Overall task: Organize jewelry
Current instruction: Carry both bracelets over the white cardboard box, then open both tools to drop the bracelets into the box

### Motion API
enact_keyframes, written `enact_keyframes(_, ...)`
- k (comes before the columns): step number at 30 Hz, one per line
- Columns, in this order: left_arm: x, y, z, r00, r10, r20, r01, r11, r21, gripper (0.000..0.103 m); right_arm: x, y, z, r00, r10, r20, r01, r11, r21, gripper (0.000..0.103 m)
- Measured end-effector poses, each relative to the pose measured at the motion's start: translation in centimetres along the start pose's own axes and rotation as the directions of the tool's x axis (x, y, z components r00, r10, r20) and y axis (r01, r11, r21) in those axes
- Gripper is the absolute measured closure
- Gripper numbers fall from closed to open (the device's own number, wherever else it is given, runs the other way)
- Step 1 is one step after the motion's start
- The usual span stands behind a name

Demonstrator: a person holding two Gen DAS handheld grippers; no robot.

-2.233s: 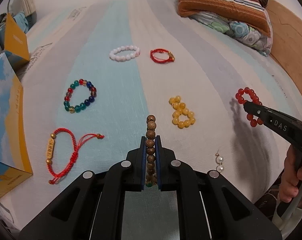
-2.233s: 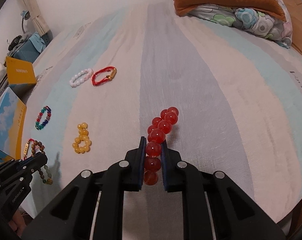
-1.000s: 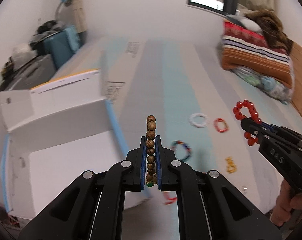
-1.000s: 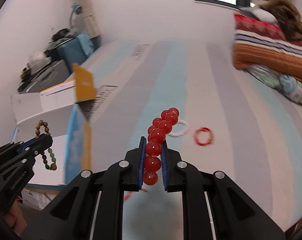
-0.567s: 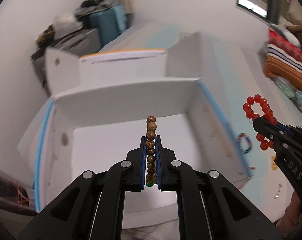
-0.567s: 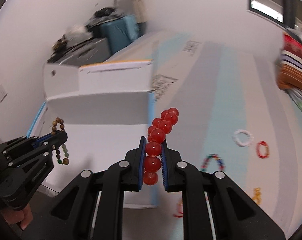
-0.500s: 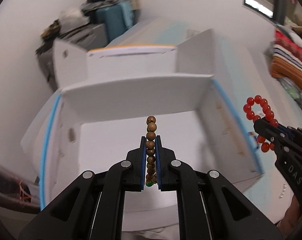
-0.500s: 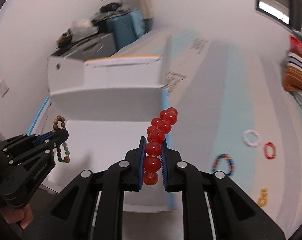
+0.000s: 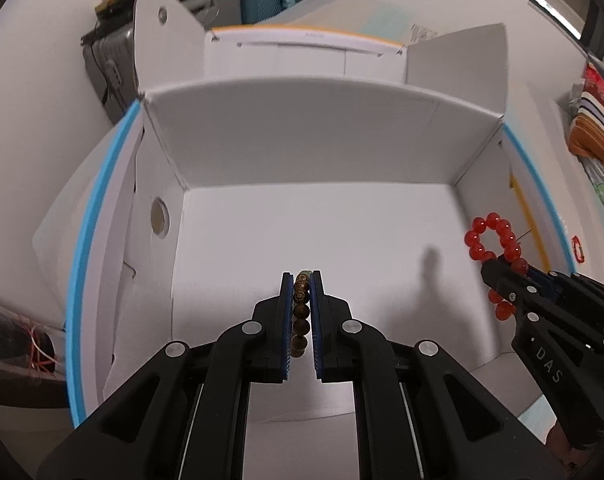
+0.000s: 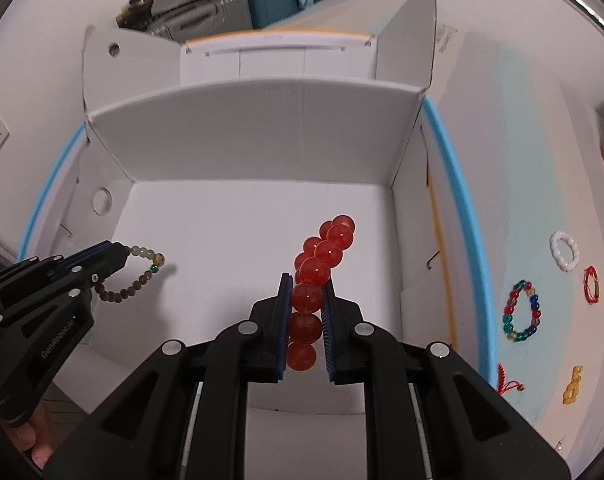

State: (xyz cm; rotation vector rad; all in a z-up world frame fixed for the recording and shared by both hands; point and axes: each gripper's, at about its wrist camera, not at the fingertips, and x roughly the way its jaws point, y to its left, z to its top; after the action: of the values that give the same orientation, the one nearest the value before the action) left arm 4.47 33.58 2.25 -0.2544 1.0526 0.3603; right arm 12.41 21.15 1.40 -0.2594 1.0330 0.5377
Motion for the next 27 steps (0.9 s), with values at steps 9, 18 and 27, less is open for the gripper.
enact_keyframes(9, 1.0, 0.6, -0.3, 1.000, 0.015, -0.027, -0.015, 1.000, -0.004, 0.095, 1.6, -0.1, -0.2, 0.998, -0.015, -0.063, 0.016, 1.000, 0.011, 0.090)
enact_keyframes(18, 0.3, 0.6, -0.4, 0.999, 0.034, -0.005, -0.034, 0.999, -0.014, 0.092, 1.3, 0.4, -0.6, 0.999, 0.002, -0.044, -0.003, 1.000, -0.002, 0.085)
enact_keyframes(27, -6.0, 0.1, -1.0, 0.983, 0.068, 0.171, -0.063, 0.997, -0.037, 0.030, -6.6, -1.1, -0.8, 0.988, -0.018, 0.156, 0.015, 1.000, 0.021, 0.033)
